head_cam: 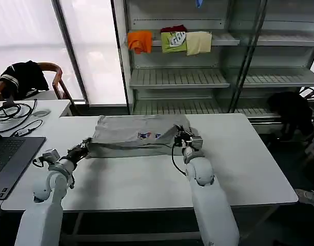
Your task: Fold and organize the clothes.
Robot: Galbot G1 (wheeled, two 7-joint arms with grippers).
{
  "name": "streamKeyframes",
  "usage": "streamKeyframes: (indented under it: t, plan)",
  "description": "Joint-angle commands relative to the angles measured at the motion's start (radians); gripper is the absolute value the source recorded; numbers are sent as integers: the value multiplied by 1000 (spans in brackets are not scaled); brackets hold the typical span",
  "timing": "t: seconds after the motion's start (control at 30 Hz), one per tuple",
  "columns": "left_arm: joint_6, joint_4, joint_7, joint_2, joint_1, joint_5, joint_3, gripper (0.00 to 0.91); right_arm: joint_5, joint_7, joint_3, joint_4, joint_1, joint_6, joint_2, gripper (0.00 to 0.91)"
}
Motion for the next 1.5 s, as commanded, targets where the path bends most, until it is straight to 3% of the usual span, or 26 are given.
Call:
streamKeyframes:
  t: [0.03, 0.2, 0.33, 0.43, 0.47, 0.53, 0.57, 0.67, 0.87, 1.13, 1.2, 1.23, 1.27, 1.3, 1.33, 1.37, 1.4, 1.5]
  plan:
    - [5, 25, 1, 1, -16, 34, 1, 907, -27, -2, -2, -48, 30, 7, 49, 907]
    - [4, -7, 1, 13, -6, 34, -5, 907, 21, 67, 3, -49, 50, 102, 49, 907]
    - [5, -35, -2, 22, 6, 33, -11, 907, 53, 92, 1, -26, 52, 107, 44, 907]
    - [6, -54, -7, 27, 24, 37, -16, 907, 50, 91, -1, 2, 32, 84, 30, 907]
    - [6, -58, -7, 28, 34, 53, -17, 907, 16, 86, -4, 37, 1, 26, 11, 907]
    - [12, -62, -7, 28, 47, 114, -15, 907, -26, 59, -3, 66, -25, -15, -2, 907]
    - [20, -60, -7, 27, 55, 148, -7, 907, -79, 30, -5, 114, -64, -88, -27, 907]
    - [46, -58, -9, 22, 68, 191, 3, 907, -88, 14, 1, 175, -138, -194, -65, 907]
    - [48, -34, -3, 11, 74, 245, 22, 907, -31, 18, 21, 216, -252, -195, -116, 907]
    - [47, -12, 4, -1, 71, 270, 32, 907, -28, 23, 40, 223, -286, -195, -125, 907]
    - [47, -8, 4, -3, 69, 282, 30, 907, -25, 24, 45, 225, -291, -195, -130, 655]
    - [47, -5, 4, -4, 69, 283, 29, 877, -20, 25, 46, 226, -292, -194, -134, 212]
    - [47, -5, 4, -4, 70, 283, 29, 826, -11, 28, 45, 224, -292, -194, -142, 0]
    - [47, -5, 4, -4, 72, 286, 28, 625, -6, 29, 45, 221, -292, -194, -149, 0]
    - [47, -4, 5, -4, 72, 287, 28, 292, 0, 33, 44, 217, -292, -194, -152, 0]
    - [47, -3, 6, -4, 73, 287, 27, 111, 3, 35, 44, 213, -291, -194, -153, 0]
    - [47, -2, 7, -4, 73, 289, 28, 30, 5, 34, 45, 209, -290, -193, -151, 0]
    - [47, 1, 9, -6, 73, 290, 27, 20, 11, 17, 48, 197, -287, -190, -144, 0]
